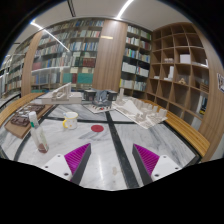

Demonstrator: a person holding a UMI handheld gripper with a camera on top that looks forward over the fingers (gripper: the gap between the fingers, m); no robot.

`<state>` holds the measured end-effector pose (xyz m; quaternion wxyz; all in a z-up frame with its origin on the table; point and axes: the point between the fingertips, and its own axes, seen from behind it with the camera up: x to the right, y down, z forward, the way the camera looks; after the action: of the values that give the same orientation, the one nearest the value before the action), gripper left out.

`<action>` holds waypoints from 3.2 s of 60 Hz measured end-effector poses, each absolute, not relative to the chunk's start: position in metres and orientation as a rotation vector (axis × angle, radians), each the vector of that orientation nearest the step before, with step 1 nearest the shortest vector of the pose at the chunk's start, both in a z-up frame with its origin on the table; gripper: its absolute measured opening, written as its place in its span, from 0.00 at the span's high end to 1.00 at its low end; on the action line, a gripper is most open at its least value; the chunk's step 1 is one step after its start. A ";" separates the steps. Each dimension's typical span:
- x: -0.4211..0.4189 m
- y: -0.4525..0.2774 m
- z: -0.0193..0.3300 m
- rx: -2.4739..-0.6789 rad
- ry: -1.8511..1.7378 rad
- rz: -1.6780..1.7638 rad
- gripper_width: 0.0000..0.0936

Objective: Pour water

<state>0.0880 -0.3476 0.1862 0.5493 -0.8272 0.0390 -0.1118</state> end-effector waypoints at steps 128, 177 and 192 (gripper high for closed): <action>-0.234 0.031 0.257 -1.021 1.100 2.176 0.56; -0.048 0.013 0.373 -1.341 0.026 0.588 0.56; 0.039 0.053 0.225 -1.602 -0.110 0.149 0.56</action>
<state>0.0387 0.0527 0.2255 0.6922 -0.7169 -0.0493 0.0668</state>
